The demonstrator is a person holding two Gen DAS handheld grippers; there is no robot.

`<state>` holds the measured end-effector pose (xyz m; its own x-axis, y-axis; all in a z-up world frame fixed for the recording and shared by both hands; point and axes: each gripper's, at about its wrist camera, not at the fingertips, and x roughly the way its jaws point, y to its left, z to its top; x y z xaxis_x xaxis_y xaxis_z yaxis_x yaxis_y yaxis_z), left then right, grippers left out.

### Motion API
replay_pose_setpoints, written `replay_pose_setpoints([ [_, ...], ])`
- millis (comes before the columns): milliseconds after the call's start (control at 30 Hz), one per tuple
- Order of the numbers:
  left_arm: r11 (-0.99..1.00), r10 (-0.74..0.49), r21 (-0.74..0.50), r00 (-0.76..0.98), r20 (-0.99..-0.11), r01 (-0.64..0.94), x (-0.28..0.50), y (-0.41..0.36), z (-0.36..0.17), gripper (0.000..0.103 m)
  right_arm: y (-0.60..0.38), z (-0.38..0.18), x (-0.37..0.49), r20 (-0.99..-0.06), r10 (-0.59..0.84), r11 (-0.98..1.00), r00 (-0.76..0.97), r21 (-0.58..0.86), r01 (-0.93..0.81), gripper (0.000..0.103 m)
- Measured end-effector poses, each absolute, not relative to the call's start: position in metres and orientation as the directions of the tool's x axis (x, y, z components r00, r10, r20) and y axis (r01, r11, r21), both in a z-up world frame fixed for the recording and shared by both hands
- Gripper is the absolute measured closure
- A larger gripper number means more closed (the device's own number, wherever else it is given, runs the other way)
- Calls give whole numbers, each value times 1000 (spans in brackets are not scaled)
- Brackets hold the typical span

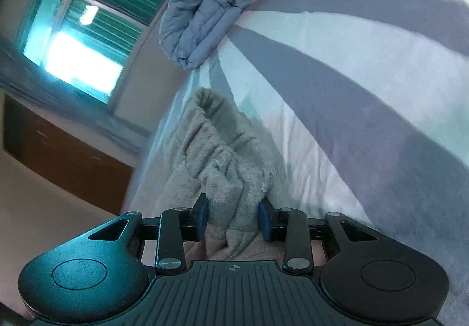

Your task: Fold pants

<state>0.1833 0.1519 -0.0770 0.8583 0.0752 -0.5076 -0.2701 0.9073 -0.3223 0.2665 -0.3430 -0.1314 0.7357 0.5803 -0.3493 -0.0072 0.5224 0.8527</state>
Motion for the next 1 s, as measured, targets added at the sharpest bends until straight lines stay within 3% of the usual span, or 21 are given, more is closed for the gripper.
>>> replay_pose_setpoints([
  [200, 913, 62, -323, 867, -495, -250, 181, 148, -77, 7, -354, -92, 234, -308, 457, 648, 835, 758, -75, 66],
  [500, 913, 62, -317, 857, -512, -256, 186, 147, -79, 6, -338, -91, 294, -364, 545, 657, 755, 745, -116, 66],
  [600, 912, 62, -318, 854, -516, -259, 188, 148, -80, 6, -323, -90, 304, -437, 528, 744, 728, 652, -148, 87],
  [700, 915, 60, -312, 854, -517, -254, 189, 147, -81, 6, -339, -87, 289, -375, 493, 693, 785, 714, -94, 90],
  [800, 915, 59, -313, 853, -519, -253, 190, 147, -81, 6, -333, -108, 299, -471, 489, 741, 734, 668, -65, 85],
  [833, 916, 58, -313, 854, -518, -252, 190, 147, -81, 6, -339, -107, 299, -454, 492, 724, 743, 687, -61, 72],
  [933, 914, 54, -319, 855, -516, -251, 190, 149, -83, 6, -352, -84, 279, -370, 347, 764, 862, 644, -31, 70],
  [1000, 914, 56, -317, 854, -518, -252, 191, 148, -83, 6, -349, -77, 281, -318, 370, 754, 873, 651, -82, 71],
])
